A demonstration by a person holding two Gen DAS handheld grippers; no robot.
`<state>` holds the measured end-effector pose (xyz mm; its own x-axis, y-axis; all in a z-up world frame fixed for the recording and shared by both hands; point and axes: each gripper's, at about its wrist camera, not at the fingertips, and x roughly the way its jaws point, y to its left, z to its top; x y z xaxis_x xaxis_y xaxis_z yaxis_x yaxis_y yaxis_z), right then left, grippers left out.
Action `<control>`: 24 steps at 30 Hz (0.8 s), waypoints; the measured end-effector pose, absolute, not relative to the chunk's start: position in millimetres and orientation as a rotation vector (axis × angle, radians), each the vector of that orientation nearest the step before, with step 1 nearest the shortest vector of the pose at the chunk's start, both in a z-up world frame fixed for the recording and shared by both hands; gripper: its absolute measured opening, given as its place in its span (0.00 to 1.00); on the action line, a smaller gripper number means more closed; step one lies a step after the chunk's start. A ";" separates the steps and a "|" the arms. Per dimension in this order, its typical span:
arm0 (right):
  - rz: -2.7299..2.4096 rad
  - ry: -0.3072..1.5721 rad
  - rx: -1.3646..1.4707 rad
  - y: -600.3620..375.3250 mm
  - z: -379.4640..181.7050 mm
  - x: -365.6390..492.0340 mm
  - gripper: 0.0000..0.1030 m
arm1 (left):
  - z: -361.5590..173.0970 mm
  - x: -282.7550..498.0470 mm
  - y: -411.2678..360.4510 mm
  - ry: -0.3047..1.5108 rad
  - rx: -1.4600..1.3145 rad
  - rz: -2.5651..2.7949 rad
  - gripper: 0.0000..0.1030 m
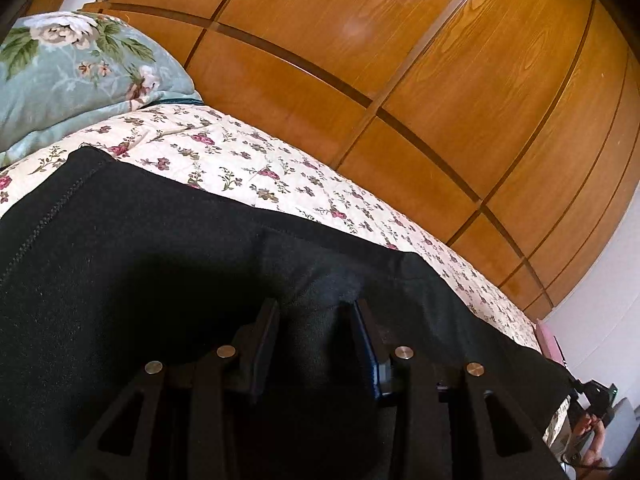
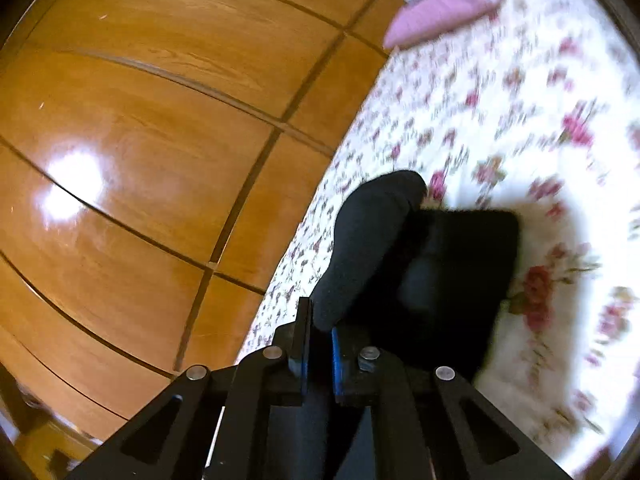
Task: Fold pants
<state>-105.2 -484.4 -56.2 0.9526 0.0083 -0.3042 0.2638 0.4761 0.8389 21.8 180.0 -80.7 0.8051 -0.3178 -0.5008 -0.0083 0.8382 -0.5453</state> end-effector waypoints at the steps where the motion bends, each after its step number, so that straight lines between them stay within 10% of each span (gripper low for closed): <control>1: -0.198 0.299 1.021 -480.0 -50.0 -112.7 0.08 | -80.6 21.5 180.0 0.618 -0.560 -0.176 0.36; 24: -0.263 0.477 0.660 -447.8 -37.4 -99.9 0.23 | -41.7 61.2 100.2 0.778 -0.475 -0.339 0.38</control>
